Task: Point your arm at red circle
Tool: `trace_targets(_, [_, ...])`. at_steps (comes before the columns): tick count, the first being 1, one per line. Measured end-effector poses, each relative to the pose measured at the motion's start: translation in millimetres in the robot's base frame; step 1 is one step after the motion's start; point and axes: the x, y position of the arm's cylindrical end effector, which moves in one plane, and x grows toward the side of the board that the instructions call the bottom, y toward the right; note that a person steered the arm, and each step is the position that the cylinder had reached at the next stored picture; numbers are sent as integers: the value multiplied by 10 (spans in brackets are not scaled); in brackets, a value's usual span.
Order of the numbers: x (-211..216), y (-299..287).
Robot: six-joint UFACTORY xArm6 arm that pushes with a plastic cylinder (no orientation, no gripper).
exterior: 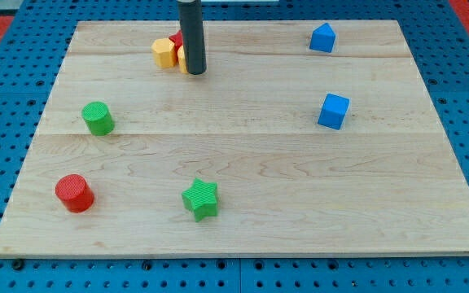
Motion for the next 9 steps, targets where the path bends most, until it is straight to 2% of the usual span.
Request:
trace_targets(1, [11,6])
trace_targets(2, [156,435])
trace_targets(4, [116,911])
trace_targets(6, [-35,944])
trace_targets(7, [128,889])
trace_targets(9, [1414,106])
